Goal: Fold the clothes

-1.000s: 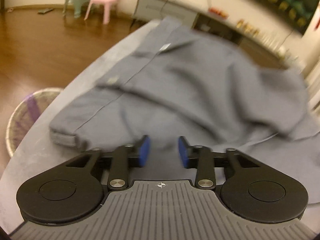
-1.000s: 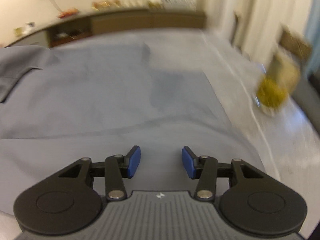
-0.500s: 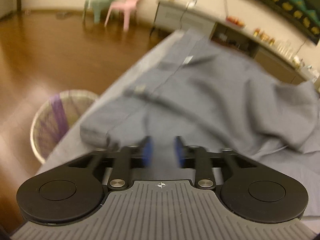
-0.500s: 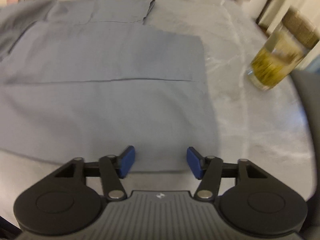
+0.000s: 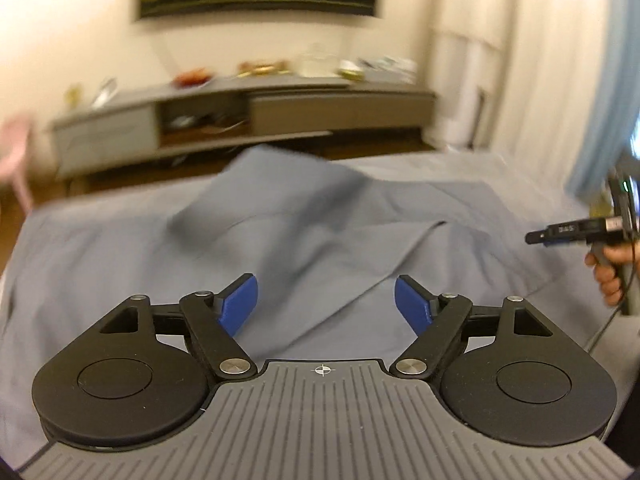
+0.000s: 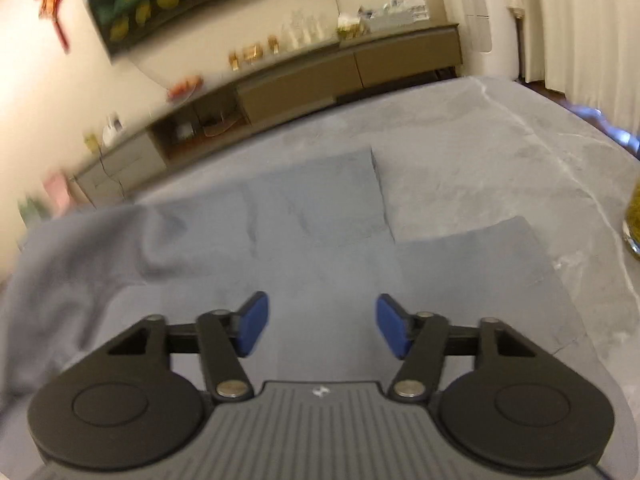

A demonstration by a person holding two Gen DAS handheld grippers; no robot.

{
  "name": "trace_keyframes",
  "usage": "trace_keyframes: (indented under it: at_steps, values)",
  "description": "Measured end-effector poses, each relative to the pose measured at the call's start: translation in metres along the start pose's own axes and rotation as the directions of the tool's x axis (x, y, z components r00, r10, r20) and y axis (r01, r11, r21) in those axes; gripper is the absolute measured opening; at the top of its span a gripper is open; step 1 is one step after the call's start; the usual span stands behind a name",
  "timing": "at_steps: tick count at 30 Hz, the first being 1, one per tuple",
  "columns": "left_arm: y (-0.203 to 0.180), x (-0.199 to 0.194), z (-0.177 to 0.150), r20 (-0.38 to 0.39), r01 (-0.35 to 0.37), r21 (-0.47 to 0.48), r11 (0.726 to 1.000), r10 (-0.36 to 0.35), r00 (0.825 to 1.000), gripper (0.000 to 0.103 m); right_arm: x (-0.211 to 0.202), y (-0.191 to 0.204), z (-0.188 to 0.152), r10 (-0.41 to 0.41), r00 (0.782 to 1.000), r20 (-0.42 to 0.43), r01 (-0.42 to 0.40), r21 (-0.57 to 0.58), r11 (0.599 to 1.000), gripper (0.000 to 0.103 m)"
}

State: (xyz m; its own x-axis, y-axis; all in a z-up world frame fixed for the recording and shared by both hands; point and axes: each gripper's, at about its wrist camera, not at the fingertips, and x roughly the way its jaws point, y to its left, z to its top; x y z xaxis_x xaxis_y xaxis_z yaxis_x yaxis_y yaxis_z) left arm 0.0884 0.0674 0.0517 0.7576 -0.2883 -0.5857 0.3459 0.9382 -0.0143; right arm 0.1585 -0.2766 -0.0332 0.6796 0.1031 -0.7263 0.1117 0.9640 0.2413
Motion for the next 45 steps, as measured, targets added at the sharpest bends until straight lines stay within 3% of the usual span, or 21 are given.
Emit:
trace_keyframes:
  at_steps: [3,6,9,14,22,25,30,32,34,35,36,37,38,40,43,45]
  values:
    - [-0.041,0.047,0.026,-0.001,0.017,0.127,0.992,-0.017,1.000,0.073,0.013,0.010,-0.009,-0.048,0.995,-0.092,0.034,-0.143,0.989,0.055]
    - [-0.057,0.097,0.046,-0.019,-0.001,0.196,0.981,0.005,1.000,0.072,0.009,0.009,-0.016,-0.066,0.990,-0.121,0.034,-0.249,0.968,0.061]
    - [-0.064,0.141,0.054,-0.039,-0.027,0.249,0.968,0.038,0.999,0.069,0.003,0.005,-0.018,-0.057,0.987,-0.147,0.019,-0.246,0.969,0.065]
    - [-0.059,0.195,0.044,-0.092,-0.011,0.271,0.962,0.037,0.995,0.061,-0.010,0.013,-0.015,-0.001,0.995,-0.102,-0.021,-0.215,0.976,0.067]
    - [-0.083,0.199,0.048,-0.047,0.128,0.312,0.942,-0.119,0.992,0.060,-0.001,0.010,-0.017,0.051,0.984,-0.169,-0.074,-0.130,0.989,0.068]
    - [-0.088,0.182,0.045,-0.049,0.200,0.354,0.914,-0.195,0.980,0.064,-0.002,0.014,-0.019,0.055,0.984,-0.172,-0.078,-0.128,0.989,0.069]
    - [-0.096,0.215,0.040,-0.132,0.157,0.409,0.899,-0.112,0.985,0.062,0.000,0.024,-0.021,0.069,0.982,-0.178,-0.093,-0.133,0.987,0.069]
    - [-0.098,0.233,0.041,-0.163,0.131,0.417,0.899,-0.068,0.984,0.046,0.000,0.025,-0.022,0.064,0.982,-0.176,-0.090,-0.143,0.986,0.069]
    - [-0.100,0.247,0.044,-0.191,0.126,0.413,0.902,-0.050,0.980,0.045,0.000,0.026,-0.023,0.062,0.983,-0.173,-0.088,-0.149,0.985,0.070]
    - [-0.101,0.252,0.045,-0.201,0.125,0.421,0.898,-0.042,0.979,0.040,0.000,0.026,-0.023,0.065,0.983,-0.172,-0.090,-0.146,0.985,0.071]
    - [-0.102,0.255,0.045,-0.209,0.124,0.437,0.891,-0.034,0.977,0.030,0.001,0.025,-0.023,0.067,0.983,-0.170,-0.092,-0.144,0.985,0.071]
    - [-0.103,0.259,0.047,-0.220,0.119,0.451,0.884,-0.019,0.975,0.004,0.001,0.025,-0.023,0.070,0.983,-0.168,-0.095,-0.142,0.985,0.073]
    - [-0.102,0.262,0.049,-0.229,0.113,0.454,0.884,-0.007,0.973,0.000,0.001,0.025,-0.023,0.072,0.983,-0.167,-0.097,-0.144,0.985,0.074]
    - [-0.102,0.254,0.062,-0.177,0.069,0.435,0.898,0.011,0.984,0.000,0.002,0.025,-0.024,0.074,0.983,-0.166,-0.100,-0.152,0.983,0.076]
    - [-0.087,0.206,0.101,-0.020,0.073,0.226,0.971,-0.070,0.997,0.000,0.003,0.024,-0.024,0.080,0.983,-0.164,-0.106,-0.156,0.982,0.080]
    - [-0.074,0.174,0.117,0.052,0.119,0.094,0.988,-0.124,0.991,0.000,0.003,0.019,-0.021,0.094,0.982,-0.163,-0.116,-0.126,0.985,0.081]
